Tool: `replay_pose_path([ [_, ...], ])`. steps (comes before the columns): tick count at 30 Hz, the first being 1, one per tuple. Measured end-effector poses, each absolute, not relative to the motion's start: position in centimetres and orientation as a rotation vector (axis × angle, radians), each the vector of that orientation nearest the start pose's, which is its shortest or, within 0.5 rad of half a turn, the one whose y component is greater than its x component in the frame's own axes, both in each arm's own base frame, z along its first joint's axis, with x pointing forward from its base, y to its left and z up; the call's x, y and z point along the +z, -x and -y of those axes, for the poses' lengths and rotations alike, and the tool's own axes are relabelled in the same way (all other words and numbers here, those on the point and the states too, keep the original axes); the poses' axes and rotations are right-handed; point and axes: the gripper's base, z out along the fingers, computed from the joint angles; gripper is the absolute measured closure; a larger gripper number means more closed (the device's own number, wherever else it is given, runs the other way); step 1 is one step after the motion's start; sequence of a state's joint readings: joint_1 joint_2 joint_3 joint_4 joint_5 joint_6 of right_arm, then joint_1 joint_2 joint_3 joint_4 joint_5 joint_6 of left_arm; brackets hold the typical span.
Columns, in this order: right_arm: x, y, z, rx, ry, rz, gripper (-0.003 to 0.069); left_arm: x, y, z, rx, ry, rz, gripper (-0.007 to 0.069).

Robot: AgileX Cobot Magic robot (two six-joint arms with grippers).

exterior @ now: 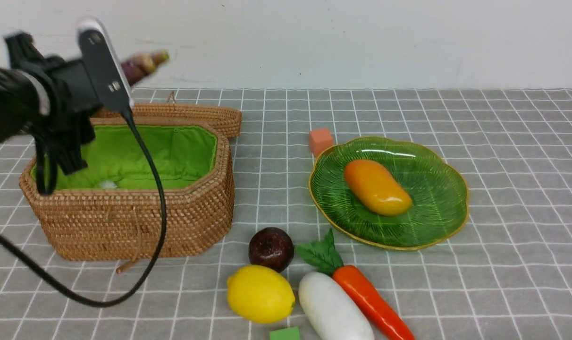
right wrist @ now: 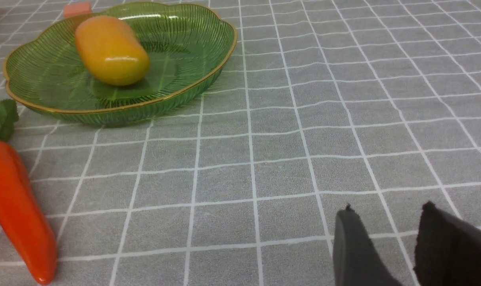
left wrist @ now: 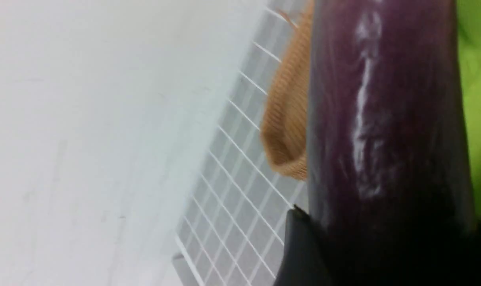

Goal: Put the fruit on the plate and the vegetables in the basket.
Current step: Use the left arm to grab an eggplant and put it into the left basket, then grab a mangosteen with your left arm and put it on the plate on the right

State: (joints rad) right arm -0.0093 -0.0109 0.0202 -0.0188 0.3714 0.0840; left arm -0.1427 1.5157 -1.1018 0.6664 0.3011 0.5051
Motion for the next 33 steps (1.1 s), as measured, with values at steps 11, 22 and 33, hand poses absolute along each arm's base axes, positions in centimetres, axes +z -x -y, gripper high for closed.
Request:
replay_pose_path([
  [11, 17.4, -5.3, 0.1, 0.033, -0.075, -1.863, 0.0419, 26.8, -35.1, 3.0, 0.75, -1.292, -1.972, -0.0039],
  [22, 17.4, -5.3, 0.1, 0.033, -0.075, -1.863, 0.0419, 30.1, -30.5, 10.2, 0.131, -0.899, -2.109, 0.0106],
  [33, 17.4, -5.3, 0.1, 0.033, -0.075, -1.863, 0.0419, 32.9, -28.3, 18.4, -0.561, -0.475, -2.247, 0.0136],
])
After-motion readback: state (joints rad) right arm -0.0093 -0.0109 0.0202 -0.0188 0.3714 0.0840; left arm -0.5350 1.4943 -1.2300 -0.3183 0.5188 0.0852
